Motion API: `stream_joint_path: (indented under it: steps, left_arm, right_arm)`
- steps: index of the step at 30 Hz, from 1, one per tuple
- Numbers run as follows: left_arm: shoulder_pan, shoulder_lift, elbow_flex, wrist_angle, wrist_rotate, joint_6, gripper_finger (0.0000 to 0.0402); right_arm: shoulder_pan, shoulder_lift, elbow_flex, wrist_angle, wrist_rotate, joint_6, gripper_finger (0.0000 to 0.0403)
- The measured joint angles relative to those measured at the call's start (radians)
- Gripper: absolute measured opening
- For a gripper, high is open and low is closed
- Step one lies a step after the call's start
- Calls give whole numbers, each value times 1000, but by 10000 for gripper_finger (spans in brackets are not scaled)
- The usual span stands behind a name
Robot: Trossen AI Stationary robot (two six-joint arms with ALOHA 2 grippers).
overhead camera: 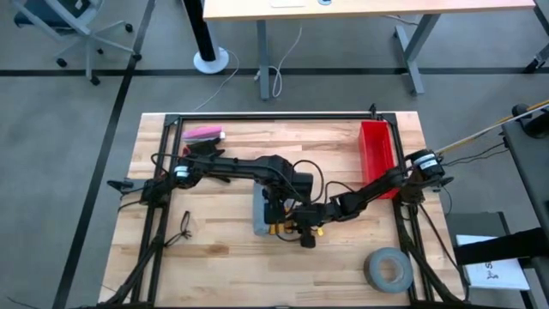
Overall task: Prefit tool cases
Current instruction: Open the pre-fit tool case
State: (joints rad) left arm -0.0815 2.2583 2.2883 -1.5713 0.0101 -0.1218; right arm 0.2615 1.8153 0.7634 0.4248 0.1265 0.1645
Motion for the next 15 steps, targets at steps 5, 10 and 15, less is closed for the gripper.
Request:
stream_joint_path:
  steps: [5,10,15]
  left_arm:
    - [-11,0,0,0,-3,-12,185]
    - [-18,-3,-4,1,-2,-26,176]
    - [-24,-8,-6,-1,-2,-31,177]
  right_arm:
    - [0,-11,-8,-20,-3,-1,125]
    - [3,-12,-13,-19,-2,2,122]
    - [3,-12,-14,-21,-4,4,115]
